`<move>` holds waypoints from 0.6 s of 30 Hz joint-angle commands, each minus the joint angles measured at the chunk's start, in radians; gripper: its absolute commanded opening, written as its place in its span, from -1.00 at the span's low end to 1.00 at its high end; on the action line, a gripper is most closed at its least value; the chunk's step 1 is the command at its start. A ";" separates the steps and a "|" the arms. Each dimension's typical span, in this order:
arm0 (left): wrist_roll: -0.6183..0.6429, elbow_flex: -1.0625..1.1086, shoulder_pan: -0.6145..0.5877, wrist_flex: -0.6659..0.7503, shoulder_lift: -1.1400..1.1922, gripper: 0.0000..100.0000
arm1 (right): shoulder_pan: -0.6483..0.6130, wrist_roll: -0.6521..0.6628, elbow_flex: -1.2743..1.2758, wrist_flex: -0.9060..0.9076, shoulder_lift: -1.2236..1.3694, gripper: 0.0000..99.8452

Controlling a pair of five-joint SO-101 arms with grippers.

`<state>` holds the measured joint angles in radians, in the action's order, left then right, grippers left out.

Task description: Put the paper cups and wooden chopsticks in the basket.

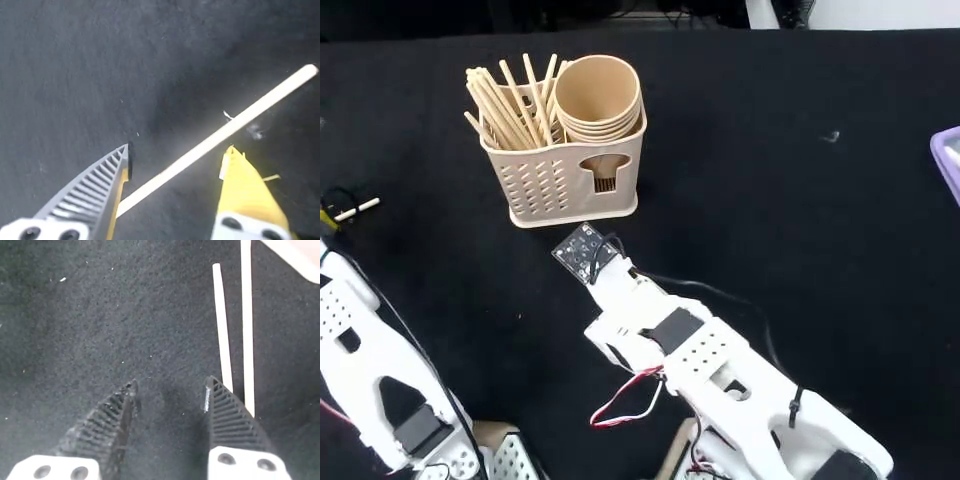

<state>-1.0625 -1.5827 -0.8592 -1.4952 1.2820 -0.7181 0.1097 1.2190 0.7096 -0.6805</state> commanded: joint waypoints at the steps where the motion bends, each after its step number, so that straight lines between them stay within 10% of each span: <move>1: -0.078 -0.053 0.007 0.048 0.006 -0.39 | 0.017 0.012 -0.004 -0.017 -0.030 -0.58; 12: -0.311 -0.062 -0.016 -0.115 0.181 -0.41 | 0.017 0.008 -0.002 -0.020 -0.030 -0.58; 18: -0.404 -0.054 -0.036 -0.232 0.196 -0.80 | 0.017 0.008 -0.002 -0.020 -0.030 -0.58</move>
<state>-1.3970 -1.6625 -0.8500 -1.6349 1.4108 -0.7181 0.1097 1.2190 0.7096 -0.6805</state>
